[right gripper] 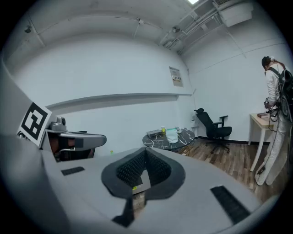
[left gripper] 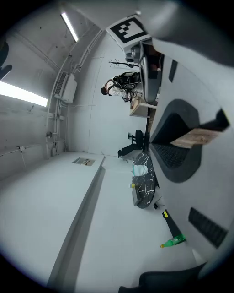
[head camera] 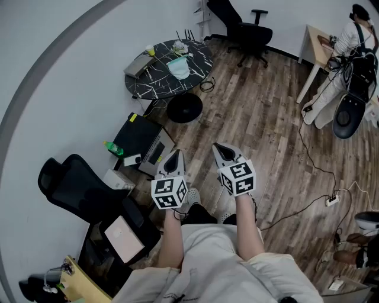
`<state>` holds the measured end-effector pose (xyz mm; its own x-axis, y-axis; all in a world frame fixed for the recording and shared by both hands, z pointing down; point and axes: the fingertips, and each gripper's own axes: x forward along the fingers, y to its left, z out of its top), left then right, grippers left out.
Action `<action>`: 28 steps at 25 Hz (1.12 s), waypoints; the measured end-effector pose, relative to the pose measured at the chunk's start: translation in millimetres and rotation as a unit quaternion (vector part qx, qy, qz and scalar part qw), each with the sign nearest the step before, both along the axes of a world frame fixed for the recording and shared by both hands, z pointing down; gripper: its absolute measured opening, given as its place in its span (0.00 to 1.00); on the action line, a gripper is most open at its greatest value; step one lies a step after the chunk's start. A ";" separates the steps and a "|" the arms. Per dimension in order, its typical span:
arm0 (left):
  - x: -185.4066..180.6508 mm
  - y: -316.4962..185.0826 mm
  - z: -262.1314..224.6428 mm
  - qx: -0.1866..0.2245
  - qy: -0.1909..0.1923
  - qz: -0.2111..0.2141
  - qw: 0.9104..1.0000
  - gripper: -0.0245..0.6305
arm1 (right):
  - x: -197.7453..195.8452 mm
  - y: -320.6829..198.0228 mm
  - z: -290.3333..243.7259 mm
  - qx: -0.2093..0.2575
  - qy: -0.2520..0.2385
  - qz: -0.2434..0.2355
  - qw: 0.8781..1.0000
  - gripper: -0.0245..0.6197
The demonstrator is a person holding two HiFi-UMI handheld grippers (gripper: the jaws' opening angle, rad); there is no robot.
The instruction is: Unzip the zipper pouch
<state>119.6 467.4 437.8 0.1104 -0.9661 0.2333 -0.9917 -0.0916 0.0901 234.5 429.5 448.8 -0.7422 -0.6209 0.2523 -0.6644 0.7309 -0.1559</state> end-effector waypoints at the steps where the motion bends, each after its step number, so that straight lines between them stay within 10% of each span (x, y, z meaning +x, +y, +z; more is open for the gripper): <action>1: 1.2 0.8 -0.2 0.001 -0.009 0.002 1.000 0.07 | 0.3 0.7 -1.0 0.002 0.000 0.001 1.000 0.05; 6: 12.4 10.5 -2.5 0.010 -0.071 0.020 0.997 0.07 | 1.9 10.3 -1.8 0.009 0.007 -0.007 1.000 0.05; 19: 16.1 17.1 7.4 -0.006 -0.060 0.028 0.998 0.08 | 11.8 17.0 -5.8 0.019 -0.005 -0.014 1.000 0.05; 28: 11.2 12.9 10.6 -0.016 -0.054 0.026 0.998 0.25 | 10.1 16.2 6.4 -0.010 -0.004 -0.024 1.000 0.28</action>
